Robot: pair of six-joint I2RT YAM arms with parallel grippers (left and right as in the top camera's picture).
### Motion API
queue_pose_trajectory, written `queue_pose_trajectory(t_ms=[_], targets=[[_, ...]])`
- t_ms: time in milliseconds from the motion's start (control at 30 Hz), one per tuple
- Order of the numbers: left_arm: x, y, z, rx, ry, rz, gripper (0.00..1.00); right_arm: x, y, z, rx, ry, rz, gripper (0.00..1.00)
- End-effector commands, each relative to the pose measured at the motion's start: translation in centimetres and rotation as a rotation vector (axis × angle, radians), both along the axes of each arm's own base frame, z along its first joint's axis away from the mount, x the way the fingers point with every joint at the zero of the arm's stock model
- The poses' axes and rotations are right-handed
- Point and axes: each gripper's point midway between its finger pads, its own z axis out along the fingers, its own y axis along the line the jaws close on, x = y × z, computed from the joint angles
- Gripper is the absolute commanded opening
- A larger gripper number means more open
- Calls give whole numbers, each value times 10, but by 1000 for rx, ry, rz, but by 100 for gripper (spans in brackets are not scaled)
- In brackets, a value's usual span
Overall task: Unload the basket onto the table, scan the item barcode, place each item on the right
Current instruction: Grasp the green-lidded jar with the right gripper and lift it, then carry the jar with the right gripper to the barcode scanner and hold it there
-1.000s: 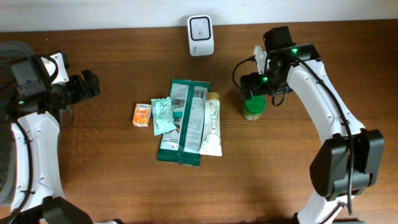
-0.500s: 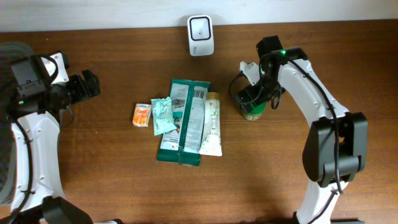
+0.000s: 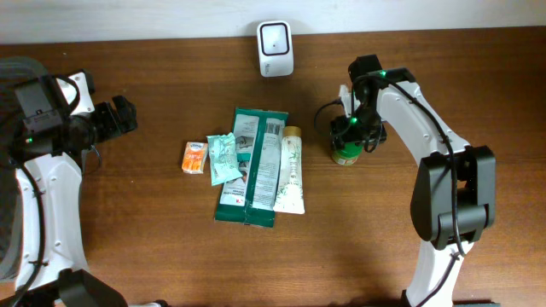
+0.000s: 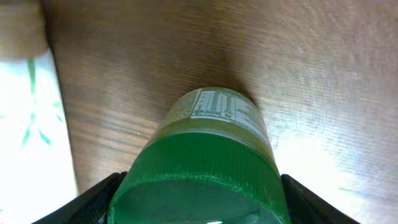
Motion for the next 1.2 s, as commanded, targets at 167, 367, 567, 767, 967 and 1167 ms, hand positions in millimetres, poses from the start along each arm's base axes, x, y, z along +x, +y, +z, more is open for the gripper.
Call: queue_pose_trajectory(t_ms=[167,367,567,767,967,1167], targets=[[2,1,16,16,-40,-17,99,8,-8,4,-44,19,-421,54],[2,1,16,16,-40,-17,99,9,3,6,24,114,-935,63],[2,1,16,16,-40,-17,99,10,2,6,23,109,-949,98],[2,1,15,15,-40,-17,99,36,-3,36,-14,-126,-50,98],[2,1,16,16,-40,-17,99,17,0,49,-37,-83,216,98],[2,1,16,16,-40,-17,99,2,3,17,-57,-38,249,98]])
